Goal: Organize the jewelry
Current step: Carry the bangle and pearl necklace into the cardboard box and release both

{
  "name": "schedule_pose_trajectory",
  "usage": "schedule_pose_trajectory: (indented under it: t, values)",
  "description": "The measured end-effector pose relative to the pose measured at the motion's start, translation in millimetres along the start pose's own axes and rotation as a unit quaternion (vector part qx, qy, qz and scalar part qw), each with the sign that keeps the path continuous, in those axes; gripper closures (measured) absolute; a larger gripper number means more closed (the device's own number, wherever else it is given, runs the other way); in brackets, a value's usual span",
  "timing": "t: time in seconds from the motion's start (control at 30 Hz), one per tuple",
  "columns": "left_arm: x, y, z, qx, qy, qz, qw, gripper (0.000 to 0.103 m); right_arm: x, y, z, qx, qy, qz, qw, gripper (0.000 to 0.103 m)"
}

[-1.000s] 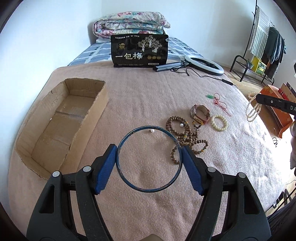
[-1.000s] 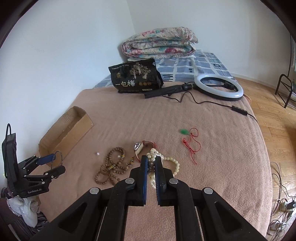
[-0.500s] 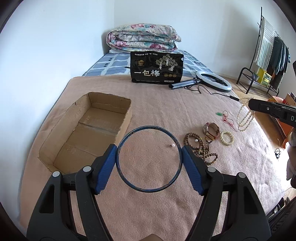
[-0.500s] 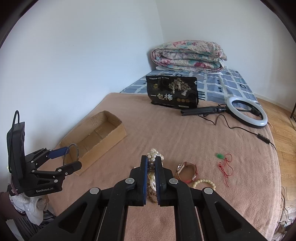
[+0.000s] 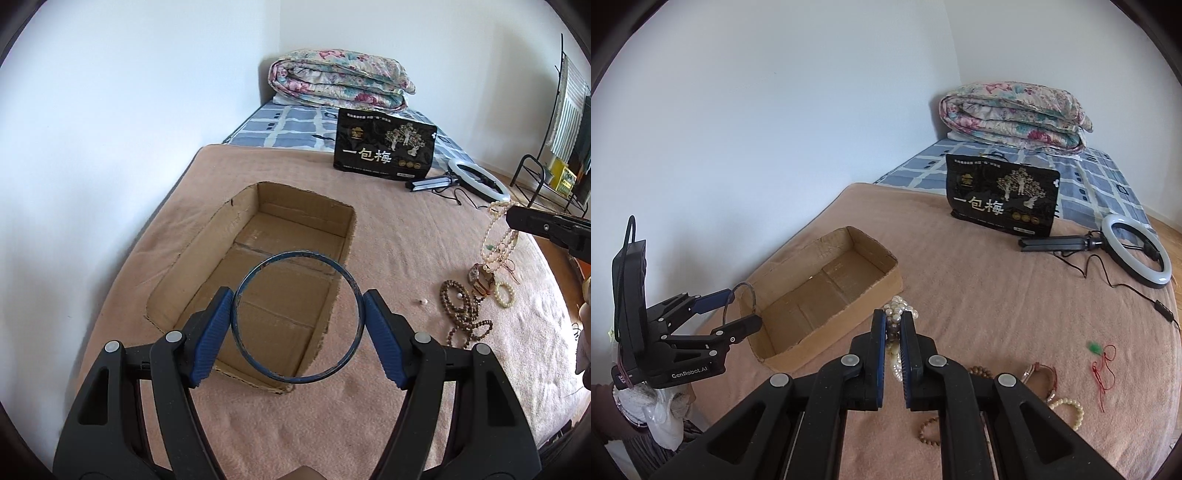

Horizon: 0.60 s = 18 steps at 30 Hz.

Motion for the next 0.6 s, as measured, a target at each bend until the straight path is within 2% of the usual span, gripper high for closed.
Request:
schedule_pose_trajectory:
  t: [0.37, 0.6]
  values:
    - [-41, 15, 29, 0.005, -0.009, 0.023, 0.9997, 0.030, -40, 65, 32, -0.016, -0.022, 0.027, 0.999, 0.098]
    - [-56, 36, 29, -0.014, -0.020, 0.022, 0.9994, 0.030, -58, 105, 53, -0.023, -0.032, 0.036, 0.999, 0.098]
Point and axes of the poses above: each gripper's, at about its wrist camera, not at the fingertips, and y roughly the way its jaws point, x to its right, z to its top, the point moved 8 cm from there along y, roughly the way its jaws point, and after that the axes turned 6 degrees about -y, right-handed, at the moved point
